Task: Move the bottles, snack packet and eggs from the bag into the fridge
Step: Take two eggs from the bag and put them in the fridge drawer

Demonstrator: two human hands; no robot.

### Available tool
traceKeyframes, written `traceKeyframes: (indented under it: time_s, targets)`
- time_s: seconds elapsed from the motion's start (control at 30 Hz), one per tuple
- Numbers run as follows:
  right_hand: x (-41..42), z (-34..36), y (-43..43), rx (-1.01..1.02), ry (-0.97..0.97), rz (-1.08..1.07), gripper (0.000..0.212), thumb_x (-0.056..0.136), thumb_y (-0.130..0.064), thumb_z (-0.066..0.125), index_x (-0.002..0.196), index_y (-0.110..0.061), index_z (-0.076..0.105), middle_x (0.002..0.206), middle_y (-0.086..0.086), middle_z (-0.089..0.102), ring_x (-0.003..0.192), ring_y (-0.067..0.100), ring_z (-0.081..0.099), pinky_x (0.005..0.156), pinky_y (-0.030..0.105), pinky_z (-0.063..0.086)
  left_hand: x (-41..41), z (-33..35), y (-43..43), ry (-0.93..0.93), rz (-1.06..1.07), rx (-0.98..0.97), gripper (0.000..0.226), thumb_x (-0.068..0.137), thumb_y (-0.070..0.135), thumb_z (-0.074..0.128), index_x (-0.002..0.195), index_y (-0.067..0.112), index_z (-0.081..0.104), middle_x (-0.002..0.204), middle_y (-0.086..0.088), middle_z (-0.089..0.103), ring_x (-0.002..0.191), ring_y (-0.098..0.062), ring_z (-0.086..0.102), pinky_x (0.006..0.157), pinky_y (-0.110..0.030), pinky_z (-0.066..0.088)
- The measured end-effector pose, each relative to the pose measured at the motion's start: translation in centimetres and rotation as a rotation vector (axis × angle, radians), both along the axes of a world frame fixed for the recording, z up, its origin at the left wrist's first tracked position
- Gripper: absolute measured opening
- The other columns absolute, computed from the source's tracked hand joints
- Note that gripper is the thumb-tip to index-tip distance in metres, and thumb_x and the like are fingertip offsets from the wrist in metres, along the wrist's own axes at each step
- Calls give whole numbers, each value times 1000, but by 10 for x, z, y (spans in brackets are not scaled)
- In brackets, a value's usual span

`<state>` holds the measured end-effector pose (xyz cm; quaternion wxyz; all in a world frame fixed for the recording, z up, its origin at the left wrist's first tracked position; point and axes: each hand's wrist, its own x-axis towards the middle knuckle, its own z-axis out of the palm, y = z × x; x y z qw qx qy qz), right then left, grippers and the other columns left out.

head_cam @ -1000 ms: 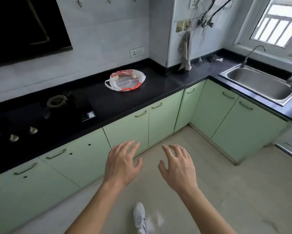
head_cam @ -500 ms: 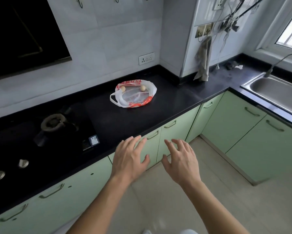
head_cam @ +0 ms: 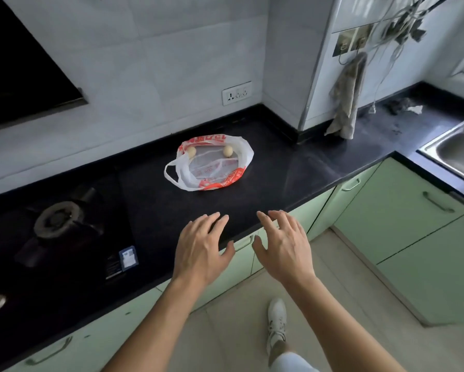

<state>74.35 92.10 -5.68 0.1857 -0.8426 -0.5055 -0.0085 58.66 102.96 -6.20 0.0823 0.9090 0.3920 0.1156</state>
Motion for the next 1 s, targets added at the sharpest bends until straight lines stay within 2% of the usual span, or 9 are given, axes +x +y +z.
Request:
traceKeyframes:
  time_s: [0.17, 0.43, 0.83, 1.0]
  targets:
    - [67, -1, 51, 56, 14, 68, 51, 83, -31, 68, 130, -15, 63, 123, 10, 65, 119, 35, 59, 102, 48, 49, 57, -2, 36, 21, 75, -9, 61, 83, 50, 45, 134, 20, 60, 136, -3, 61, 125, -24, 56, 101, -47, 48]
    - [156, -3, 124, 30, 50, 204, 49, 84, -31, 66, 130, -14, 63, 126, 11, 65, 123, 34, 58, 103, 50, 48, 129, 2, 74, 20, 210, -7, 60, 84, 49, 47, 133, 17, 61, 134, 1, 62, 123, -18, 57, 102, -37, 47]
    - [172, -37, 192, 16, 125, 341, 48, 83, -28, 68, 129, -14, 64, 121, 7, 66, 116, 32, 60, 100, 46, 50, 132, -11, 131, 30, 374, -15, 58, 86, 49, 43, 134, 20, 58, 132, 4, 61, 120, -16, 57, 99, -32, 46]
    - [173, -50, 218, -5, 118, 339, 46, 83, -26, 69, 127, -15, 64, 116, 6, 67, 111, 32, 62, 94, 46, 53, 128, -29, 162, -15, 377, -39, 48, 87, 47, 47, 125, 21, 60, 113, 8, 64, 101, -13, 62, 83, -27, 50]
